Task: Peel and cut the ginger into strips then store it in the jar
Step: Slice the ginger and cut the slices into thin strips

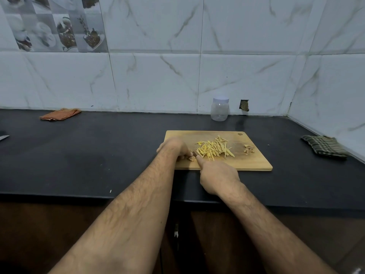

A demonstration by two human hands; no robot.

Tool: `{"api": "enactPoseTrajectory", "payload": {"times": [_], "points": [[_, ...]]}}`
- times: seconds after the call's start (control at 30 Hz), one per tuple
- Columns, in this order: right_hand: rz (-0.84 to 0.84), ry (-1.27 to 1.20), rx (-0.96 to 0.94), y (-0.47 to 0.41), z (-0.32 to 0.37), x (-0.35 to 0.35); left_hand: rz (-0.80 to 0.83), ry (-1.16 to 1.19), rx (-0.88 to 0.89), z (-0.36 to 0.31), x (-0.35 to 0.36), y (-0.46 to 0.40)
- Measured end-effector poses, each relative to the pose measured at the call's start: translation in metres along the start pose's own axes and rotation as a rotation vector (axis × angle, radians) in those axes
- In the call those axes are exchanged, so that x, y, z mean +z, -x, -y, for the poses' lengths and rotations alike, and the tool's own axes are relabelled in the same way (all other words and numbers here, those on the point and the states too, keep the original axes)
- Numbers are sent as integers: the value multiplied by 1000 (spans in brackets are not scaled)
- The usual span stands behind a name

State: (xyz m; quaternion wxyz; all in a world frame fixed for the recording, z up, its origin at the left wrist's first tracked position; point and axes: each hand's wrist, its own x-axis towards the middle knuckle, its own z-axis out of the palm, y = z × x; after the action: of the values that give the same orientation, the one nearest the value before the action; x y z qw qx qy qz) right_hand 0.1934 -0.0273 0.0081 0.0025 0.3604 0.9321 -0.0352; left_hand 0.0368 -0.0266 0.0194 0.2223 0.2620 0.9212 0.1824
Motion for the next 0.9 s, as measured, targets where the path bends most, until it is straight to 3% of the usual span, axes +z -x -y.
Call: {"api": "enactPoseTrajectory", "payload": {"times": [0.27,0.43,0.67,0.9], "points": [[-39,10,47,2,-3,1,-200,86,174,22,13,-3],[-36,-21,48,-5,-2,-3,-104,178,296,32,15,-1],[-98,-134,12,-2,2,2,-160,165,297,32,14,0],[-80,-46,13,-11,8,0,-202,160,325,33,17,-2]]}}
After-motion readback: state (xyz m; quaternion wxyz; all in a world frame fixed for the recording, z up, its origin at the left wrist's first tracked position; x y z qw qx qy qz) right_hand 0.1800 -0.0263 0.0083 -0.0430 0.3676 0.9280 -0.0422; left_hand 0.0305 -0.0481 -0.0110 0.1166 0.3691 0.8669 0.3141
